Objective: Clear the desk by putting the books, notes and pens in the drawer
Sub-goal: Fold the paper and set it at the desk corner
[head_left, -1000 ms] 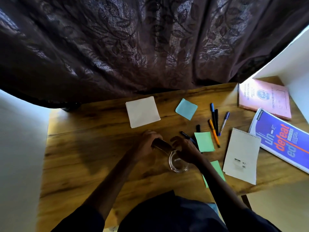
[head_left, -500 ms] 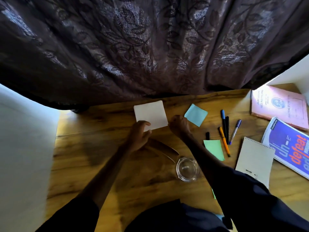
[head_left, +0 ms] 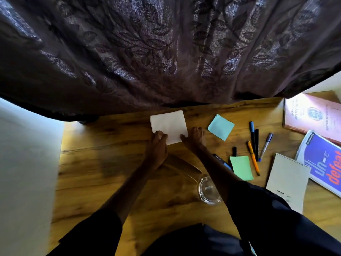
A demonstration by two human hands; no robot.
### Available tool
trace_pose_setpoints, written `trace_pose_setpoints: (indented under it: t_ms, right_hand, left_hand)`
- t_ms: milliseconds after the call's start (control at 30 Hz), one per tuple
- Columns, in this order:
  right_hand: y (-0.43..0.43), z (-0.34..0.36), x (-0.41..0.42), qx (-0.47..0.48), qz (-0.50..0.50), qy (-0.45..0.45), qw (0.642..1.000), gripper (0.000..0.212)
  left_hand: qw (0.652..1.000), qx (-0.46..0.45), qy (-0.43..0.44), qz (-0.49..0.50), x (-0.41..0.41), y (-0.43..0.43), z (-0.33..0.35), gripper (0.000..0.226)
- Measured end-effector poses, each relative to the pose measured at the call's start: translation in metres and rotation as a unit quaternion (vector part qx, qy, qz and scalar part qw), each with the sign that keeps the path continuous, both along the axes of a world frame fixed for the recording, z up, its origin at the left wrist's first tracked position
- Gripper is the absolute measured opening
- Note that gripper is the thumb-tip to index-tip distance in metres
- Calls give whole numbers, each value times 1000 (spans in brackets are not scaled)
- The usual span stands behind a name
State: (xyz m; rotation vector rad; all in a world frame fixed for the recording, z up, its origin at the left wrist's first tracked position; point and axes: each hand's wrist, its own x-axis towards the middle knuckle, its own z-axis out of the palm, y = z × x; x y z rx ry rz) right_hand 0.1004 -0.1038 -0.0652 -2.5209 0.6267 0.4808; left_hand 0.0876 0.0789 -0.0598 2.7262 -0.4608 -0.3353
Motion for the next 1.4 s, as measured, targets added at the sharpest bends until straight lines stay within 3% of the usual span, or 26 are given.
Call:
trace_pose_setpoints:
  t_ms: [300, 467, 600, 700, 767, 900, 1033, 1167, 1233, 1300, 1400]
  right_hand:
    - [12, 2, 1, -8, -2, 22, 1000, 58]
    - [21, 3, -3, 30, -26, -14, 999, 46]
    - [24, 13, -5, 142, -156, -66, 975, 40]
    - [21, 17, -4, 248, -294, -54, 921, 49]
    - [17, 17, -5, 263, -338, -50, 902, 44]
    - [14, 33, -11, 223, -272, -107, 930, 19]
    - [11, 78, -18, 137, -152, -201, 958, 16]
    - [1, 117, -34, 75, -89, -312, 943, 15]
    - [-6, 133, -46, 53, -53, -347, 935, 15]
    - [-15, 150, -60, 52, -2, -362, 931, 18]
    - [-32, 178, -82, 62, 37, -372, 925, 18]
  left_hand:
    - [1000, 20, 11, -1, 2, -6, 8, 47]
    - [1000, 22, 3, -6, 2, -8, 8, 46]
    - [999, 32, 6, -1, 0, -10, 11, 46]
    - [999, 29, 18, 4, -2, -11, 15, 51]
    - [999, 37, 15, -2, -3, -11, 18, 55]
    - [998, -2, 63, 17, -3, -10, 25, 53]
    - [988, -132, 44, 69, -5, -8, 42, 58]
    - [954, -266, 20, 137, -7, -12, 69, 61]
    - [936, -320, 33, 146, -8, -15, 81, 76]
    - [916, -363, 70, 157, -7, -23, 91, 93]
    - [887, -404, 167, 152, -13, -37, 107, 97]
